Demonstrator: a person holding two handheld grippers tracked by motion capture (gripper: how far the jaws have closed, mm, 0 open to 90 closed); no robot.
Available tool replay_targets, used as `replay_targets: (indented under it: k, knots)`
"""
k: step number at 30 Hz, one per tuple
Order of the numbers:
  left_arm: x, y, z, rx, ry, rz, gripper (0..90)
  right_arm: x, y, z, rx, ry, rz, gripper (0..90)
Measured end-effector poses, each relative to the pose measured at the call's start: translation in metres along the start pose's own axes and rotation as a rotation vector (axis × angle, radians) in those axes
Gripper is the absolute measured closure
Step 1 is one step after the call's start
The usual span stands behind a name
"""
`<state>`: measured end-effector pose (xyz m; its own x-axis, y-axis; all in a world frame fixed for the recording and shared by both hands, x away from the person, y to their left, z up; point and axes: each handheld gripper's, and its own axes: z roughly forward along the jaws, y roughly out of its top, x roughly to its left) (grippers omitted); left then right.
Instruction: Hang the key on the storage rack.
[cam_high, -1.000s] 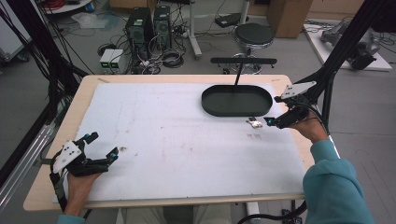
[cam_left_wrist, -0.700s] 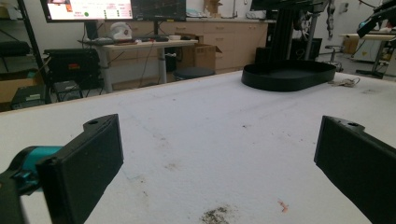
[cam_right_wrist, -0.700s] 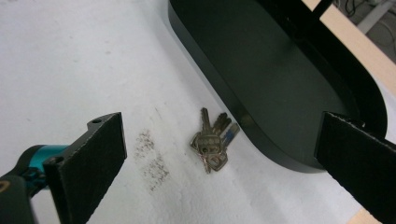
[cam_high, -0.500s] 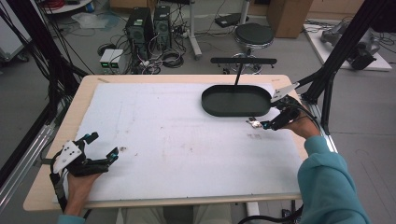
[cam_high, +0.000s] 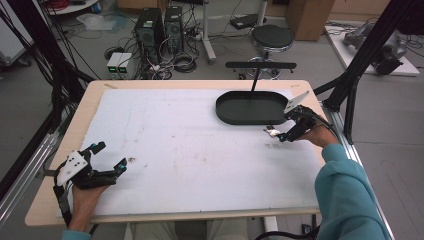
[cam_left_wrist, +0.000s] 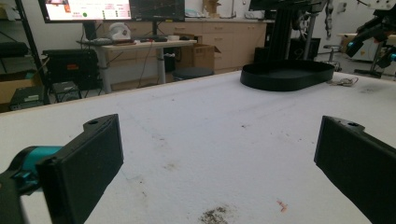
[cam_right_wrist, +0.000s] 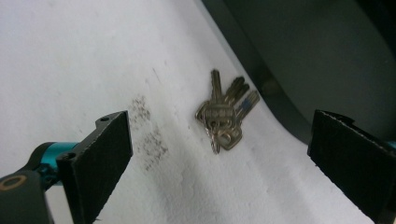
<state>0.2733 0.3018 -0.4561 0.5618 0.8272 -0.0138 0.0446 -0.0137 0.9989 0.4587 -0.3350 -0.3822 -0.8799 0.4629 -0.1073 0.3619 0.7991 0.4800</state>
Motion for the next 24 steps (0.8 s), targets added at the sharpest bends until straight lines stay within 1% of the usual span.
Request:
replay_targets:
  k: [4, 6, 7, 9, 12, 16, 20, 21, 24]
  knots:
    - [0.000, 0.000, 0.000, 0.000, -0.001, -0.001, 1.7, -0.001, -0.001, 0.005, 0.030, 0.005, 0.006, 7.2]
    - [0.000, 0.000, 0.000, 0.000, -0.002, -0.001, 1.7, -0.002, -0.001, 0.006, 0.035, 0.017, 0.004, 13.8]
    - [0.000, 0.000, 0.000, 0.000, -0.001, 0.000, 1.7, -0.003, -0.001, 0.006, 0.036, 0.019, -0.005, 15.0]
    - [0.000, 0.000, 0.000, 0.000, -0.001, 0.000, 1.7, -0.003, -0.001, 0.008, 0.045, 0.026, 0.001, 16.4]
    - [0.000, 0.000, 0.000, -0.001, -0.004, 0.001, 1.7, -0.004, -0.002, 0.010, 0.062, 0.035, -0.006, 19.3]
    - [0.000, 0.000, 0.000, -0.001, -0.005, 0.000, 1.7, -0.005, -0.003, 0.013, 0.077, 0.044, -0.027, 28.0]
    - [0.000, 0.000, 0.000, -0.001, -0.005, 0.001, 1.7, -0.006, -0.003, 0.015, 0.103, 0.040, -0.033, 38.0]
    - [0.000, 0.000, 0.000, -0.001, -0.004, 0.001, 1.7, -0.005, -0.003, 0.016, 0.123, 0.044, -0.022, 41.7]
    - [0.000, 0.000, 0.000, -0.001, -0.004, 0.002, 1.7, -0.006, -0.002, 0.017, 0.130, 0.052, -0.026, 44.4]
